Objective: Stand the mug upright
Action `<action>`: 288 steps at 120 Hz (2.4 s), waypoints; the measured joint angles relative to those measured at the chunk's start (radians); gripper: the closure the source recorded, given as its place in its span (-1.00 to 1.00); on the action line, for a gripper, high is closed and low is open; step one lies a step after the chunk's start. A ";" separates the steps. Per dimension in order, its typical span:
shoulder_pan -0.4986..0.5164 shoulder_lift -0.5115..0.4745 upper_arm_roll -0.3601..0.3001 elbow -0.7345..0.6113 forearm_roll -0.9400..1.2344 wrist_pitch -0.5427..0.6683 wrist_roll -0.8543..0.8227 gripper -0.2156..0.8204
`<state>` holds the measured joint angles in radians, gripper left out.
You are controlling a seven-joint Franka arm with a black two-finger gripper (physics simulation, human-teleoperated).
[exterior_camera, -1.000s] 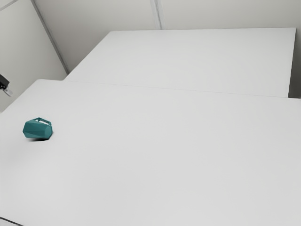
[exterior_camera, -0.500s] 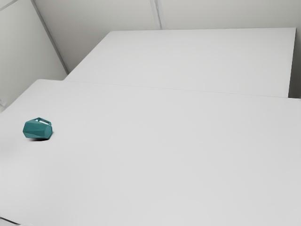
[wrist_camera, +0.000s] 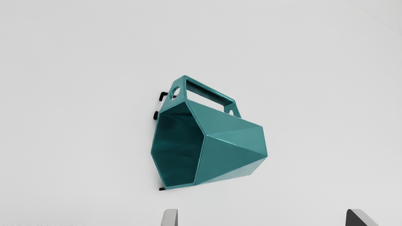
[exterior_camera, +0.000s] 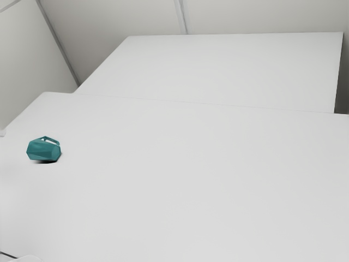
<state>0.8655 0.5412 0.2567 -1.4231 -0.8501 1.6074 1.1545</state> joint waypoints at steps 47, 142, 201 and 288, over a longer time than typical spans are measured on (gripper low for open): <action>0.051 0.082 -0.027 0.042 -0.113 -0.119 -0.067 -0.54; 0.069 0.254 -0.050 0.245 -0.122 -0.213 -0.286 -0.54; 0.064 0.301 -0.079 0.259 -0.121 -0.183 -0.327 -0.54; 0.020 0.311 -0.096 0.257 -0.120 -0.150 -0.347 -0.54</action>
<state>0.8859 0.8518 0.1606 -1.1659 -0.9696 1.4571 0.8076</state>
